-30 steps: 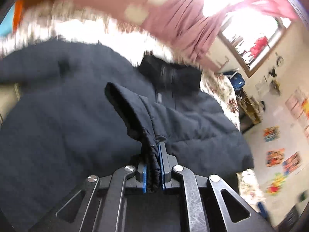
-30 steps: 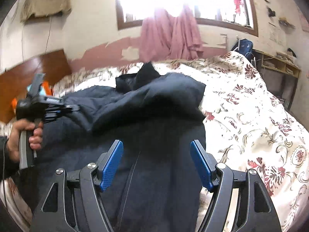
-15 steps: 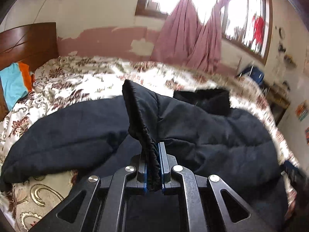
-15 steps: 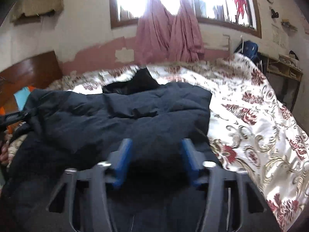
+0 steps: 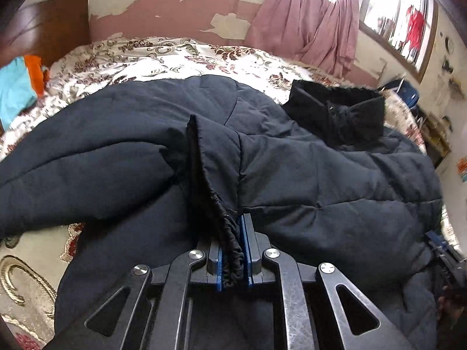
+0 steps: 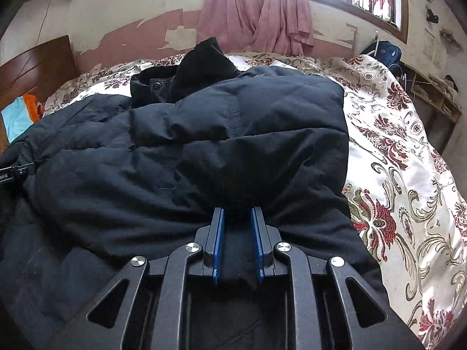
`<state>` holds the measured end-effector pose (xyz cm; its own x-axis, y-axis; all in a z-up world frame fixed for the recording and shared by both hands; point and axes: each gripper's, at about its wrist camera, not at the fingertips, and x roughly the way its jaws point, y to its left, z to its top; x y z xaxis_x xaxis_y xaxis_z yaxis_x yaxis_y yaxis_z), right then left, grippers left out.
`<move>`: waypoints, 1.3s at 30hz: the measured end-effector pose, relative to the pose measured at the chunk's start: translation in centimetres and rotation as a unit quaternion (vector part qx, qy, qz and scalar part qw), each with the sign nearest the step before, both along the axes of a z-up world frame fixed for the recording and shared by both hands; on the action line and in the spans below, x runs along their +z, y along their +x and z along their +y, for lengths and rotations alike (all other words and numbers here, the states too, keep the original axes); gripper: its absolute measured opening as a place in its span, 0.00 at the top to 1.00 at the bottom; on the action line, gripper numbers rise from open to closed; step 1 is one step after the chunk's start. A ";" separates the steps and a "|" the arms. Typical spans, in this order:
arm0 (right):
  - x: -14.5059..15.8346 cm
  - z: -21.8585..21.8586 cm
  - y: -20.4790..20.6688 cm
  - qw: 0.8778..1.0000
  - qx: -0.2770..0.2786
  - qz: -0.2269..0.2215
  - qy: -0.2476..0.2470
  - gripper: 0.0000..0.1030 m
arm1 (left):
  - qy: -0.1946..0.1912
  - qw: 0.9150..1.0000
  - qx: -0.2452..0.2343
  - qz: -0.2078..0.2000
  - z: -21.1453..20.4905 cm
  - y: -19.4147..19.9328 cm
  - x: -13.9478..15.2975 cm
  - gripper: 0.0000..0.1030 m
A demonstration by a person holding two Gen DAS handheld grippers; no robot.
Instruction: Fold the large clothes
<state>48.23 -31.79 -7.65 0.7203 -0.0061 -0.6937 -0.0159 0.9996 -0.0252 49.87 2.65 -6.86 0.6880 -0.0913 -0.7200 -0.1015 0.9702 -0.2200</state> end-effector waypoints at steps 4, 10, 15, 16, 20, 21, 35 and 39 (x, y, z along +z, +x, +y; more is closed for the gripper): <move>0.2 -0.5 -0.8 1.000 0.003 -0.016 0.020 0.83 | -0.029 0.999 -0.013 -0.012 1.3 -1.3 0.4 0.82; 2.6 1.0 -3.3 0.997 0.003 -0.077 -0.015 0.47 | -0.093 0.995 -0.023 -0.041 4.5 -5.2 1.7 0.35; 4.7 5.8 -4.3 0.993 0.055 -0.078 -0.070 0.41 | -0.120 0.988 0.032 -0.087 9.2 -9.5 2.9 0.15; 5.0 7.0 -4.4 0.991 0.066 -0.079 -0.082 0.38 | -0.126 0.987 0.043 -0.089 10.2 -10.2 2.8 0.15; 6.5 12.0 -4.8 0.989 0.111 -0.070 -0.071 0.37 | -0.165 0.978 0.095 -0.087 15.2 -12.9 1.2 0.15; 6.9 13.4 -4.8 0.988 0.120 -0.069 -0.068 0.37 | -0.177 0.974 0.106 -0.088 16.6 -13.8 0.5 0.15; 5.5 28.8 -1.3 0.990 0.133 -0.025 -0.047 0.36 | -0.415 0.867 0.272 -0.049 32.1 -16.4 -7.9 0.15; 3.8 30.4 1.3 0.993 0.106 -0.019 -0.049 0.36 | -0.435 0.852 0.285 -0.058 33.5 -15.4 -8.5 0.16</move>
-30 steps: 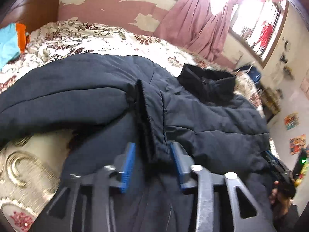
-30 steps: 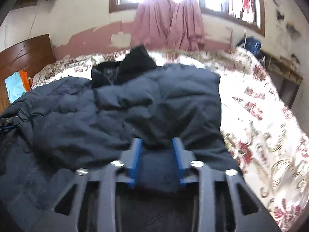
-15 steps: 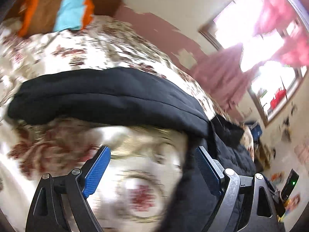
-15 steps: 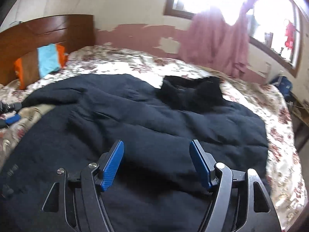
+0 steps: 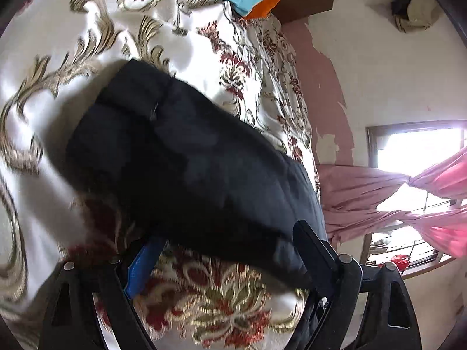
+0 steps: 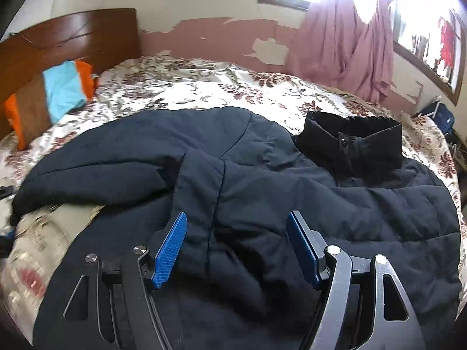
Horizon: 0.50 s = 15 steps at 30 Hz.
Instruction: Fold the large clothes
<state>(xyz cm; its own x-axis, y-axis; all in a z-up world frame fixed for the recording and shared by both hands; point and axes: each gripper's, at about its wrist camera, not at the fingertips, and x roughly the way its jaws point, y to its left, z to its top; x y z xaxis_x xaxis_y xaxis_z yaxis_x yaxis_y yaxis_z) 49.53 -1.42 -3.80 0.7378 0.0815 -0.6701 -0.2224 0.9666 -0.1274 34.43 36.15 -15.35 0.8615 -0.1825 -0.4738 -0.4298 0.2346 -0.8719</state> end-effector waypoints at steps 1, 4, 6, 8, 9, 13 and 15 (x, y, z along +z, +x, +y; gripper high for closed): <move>-0.4 0.2 0.5 1.000 -0.004 0.002 -0.003 0.36 | 0.002 1.000 0.000 -0.003 0.1 0.1 0.1 0.19; -1.6 0.6 1.6 1.000 -0.019 0.014 0.004 0.36 | 0.014 1.000 -0.002 -0.021 0.8 0.7 0.7 0.48; -2.3 0.7 1.8 1.000 -0.022 0.014 0.010 0.35 | 0.035 0.999 0.003 -0.021 1.4 0.8 1.1 0.69; -2.8 0.8 2.1 1.000 -0.026 0.014 0.008 0.31 | 0.056 0.998 0.014 -0.025 2.1 0.5 1.6 0.86; -2.9 0.8 2.1 1.000 -0.028 0.013 0.007 0.31 | 0.067 0.997 0.021 -0.033 2.2 0.4 2.2 0.89; -2.4 0.6 2.2 1.000 -0.025 0.014 0.012 0.31 | 0.123 0.990 0.033 -0.066 2.2 -0.5 4.8 0.93; -1.7 0.1 1.9 1.000 -0.019 0.013 0.016 0.31 | 0.163 0.982 0.036 -0.085 1.5 -0.7 6.8 0.93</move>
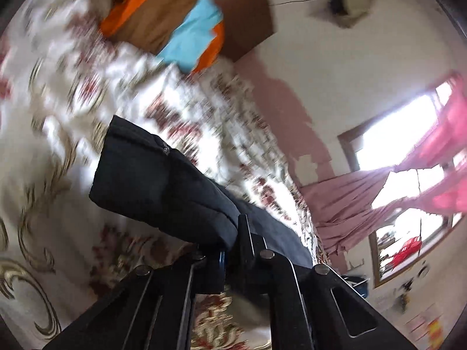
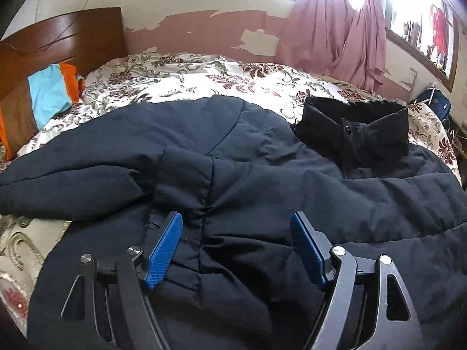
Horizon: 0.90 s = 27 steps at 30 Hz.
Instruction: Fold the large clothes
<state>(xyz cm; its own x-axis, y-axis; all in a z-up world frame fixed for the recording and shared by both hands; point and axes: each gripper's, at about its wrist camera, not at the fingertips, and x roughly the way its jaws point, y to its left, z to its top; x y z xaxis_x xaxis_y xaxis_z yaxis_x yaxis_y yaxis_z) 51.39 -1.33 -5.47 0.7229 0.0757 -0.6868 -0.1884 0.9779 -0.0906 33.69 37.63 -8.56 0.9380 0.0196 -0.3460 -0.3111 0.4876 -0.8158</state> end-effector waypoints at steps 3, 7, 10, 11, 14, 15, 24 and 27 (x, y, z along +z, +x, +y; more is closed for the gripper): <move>1.6 -1.0 -1.6 1.000 0.017 -0.014 0.010 0.31 | 0.059 0.998 -0.007 -0.030 -1.3 -0.1 3.5 0.94; 3.5 -2.9 -3.8 0.999 0.037 -0.028 0.028 0.31 | 0.122 0.990 -0.025 -0.064 -3.1 -0.5 7.9 0.94; 4.4 -5.0 -5.5 0.998 0.040 -0.034 0.046 0.30 | 0.160 0.981 -0.046 -0.099 -5.4 -0.9 11.2 0.94; 4.6 -5.7 -5.9 0.997 0.040 -0.035 0.051 0.30 | 0.175 0.977 -0.052 -0.107 -6.4 -0.9 12.3 0.94; 4.9 -8.0 -7.4 0.997 0.035 -0.035 0.062 0.30 | 0.226 0.962 -0.083 -0.131 -10.5 -1.0 15.1 0.94; 5.0 -9.0 -7.8 0.997 0.033 -0.036 0.066 0.30 | 0.241 0.956 -0.096 -0.140 -12.2 -1.1 15.9 0.94; 5.9 -18.6 -11.0 0.995 -0.022 -0.043 0.091 0.30 | 0.348 0.890 -0.235 -0.180 -27.4 -1.7 17.7 0.94; 5.8 -21.8 -12.0 0.993 -0.047 -0.041 0.103 0.30 | 0.382 0.864 -0.286 -0.162 -32.2 -1.4 16.3 0.94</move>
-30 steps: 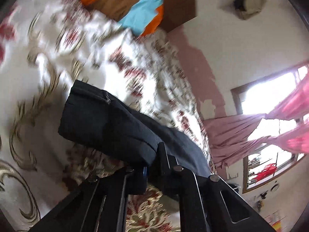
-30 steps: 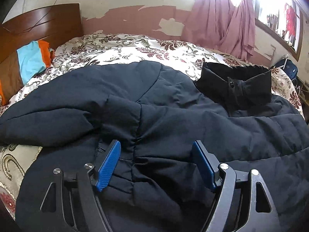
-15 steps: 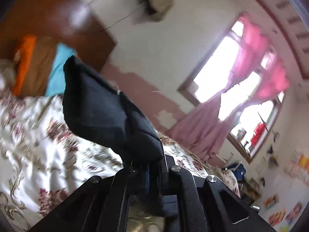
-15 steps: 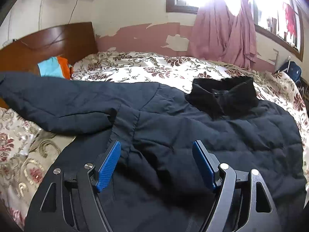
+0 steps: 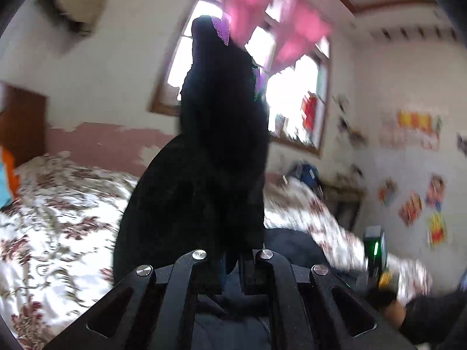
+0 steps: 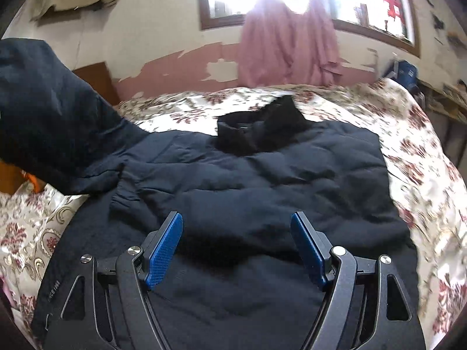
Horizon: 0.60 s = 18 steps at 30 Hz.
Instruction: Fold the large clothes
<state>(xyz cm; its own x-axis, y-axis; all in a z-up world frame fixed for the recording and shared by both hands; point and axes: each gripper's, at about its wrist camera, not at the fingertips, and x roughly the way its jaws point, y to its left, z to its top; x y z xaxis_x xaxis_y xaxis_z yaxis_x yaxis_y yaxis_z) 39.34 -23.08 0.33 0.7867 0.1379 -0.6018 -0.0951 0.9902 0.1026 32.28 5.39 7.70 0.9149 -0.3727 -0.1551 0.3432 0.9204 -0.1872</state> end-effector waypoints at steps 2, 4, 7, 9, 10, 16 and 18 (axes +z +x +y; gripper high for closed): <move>-0.2 -2.3 -0.5 1.000 -0.015 0.005 0.011 0.30 | 0.030 0.999 -0.025 0.021 -2.8 0.5 -1.5 0.94; -0.6 -4.8 -1.1 0.999 -0.031 0.012 0.023 0.30 | 0.049 0.996 -0.050 0.046 -5.1 0.9 -3.5 0.94; -1.6 -7.3 -2.2 0.998 -0.041 0.021 0.046 0.30 | 0.074 0.990 -0.082 0.082 -8.0 1.5 -5.9 0.94; -2.4 -9.2 -2.9 0.995 -0.035 0.025 0.085 0.30 | 0.106 0.985 -0.090 0.101 -9.9 1.6 -7.7 0.94; -2.9 -10.3 -3.3 0.993 -0.022 0.024 0.114 0.30 | 0.122 0.982 -0.093 0.111 -10.8 1.6 -8.6 0.94; -6.0 -11.7 -4.9 0.974 0.027 0.054 0.217 0.26 | 0.166 0.962 -0.097 0.192 -13.1 1.5 -12.4 0.94; -7.1 -11.2 -4.9 0.968 0.047 0.083 0.231 0.24 | 0.157 0.961 -0.095 0.208 -12.6 1.3 -13.0 0.93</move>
<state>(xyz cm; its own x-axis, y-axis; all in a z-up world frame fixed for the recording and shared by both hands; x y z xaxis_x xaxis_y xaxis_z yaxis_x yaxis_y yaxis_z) 34.48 -34.28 -6.76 0.6551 0.4890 -0.5759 -0.1262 0.8224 0.5547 33.54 -7.21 -5.26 0.6687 -0.4024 -0.6253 0.4669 0.8817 -0.0682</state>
